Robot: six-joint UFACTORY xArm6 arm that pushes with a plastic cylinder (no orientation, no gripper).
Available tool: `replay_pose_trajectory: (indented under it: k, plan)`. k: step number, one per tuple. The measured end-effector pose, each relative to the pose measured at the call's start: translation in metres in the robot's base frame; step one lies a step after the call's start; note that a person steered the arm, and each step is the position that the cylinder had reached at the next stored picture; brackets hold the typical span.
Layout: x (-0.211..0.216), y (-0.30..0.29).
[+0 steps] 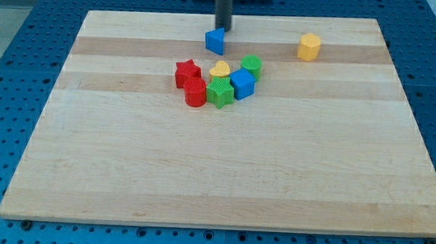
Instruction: Slide the blue triangle closer to the yellow heart
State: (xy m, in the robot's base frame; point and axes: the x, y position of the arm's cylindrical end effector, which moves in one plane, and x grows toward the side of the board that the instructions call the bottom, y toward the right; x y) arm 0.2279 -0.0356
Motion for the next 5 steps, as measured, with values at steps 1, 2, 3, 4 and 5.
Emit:
replay_pose_trajectory:
  k: [1,2,3,4,5]
  plan:
    - [0.027,-0.003]
    - [0.035,0.012]
    - [0.032,0.034]
    - [0.035,0.041]
    - [0.038,0.014]
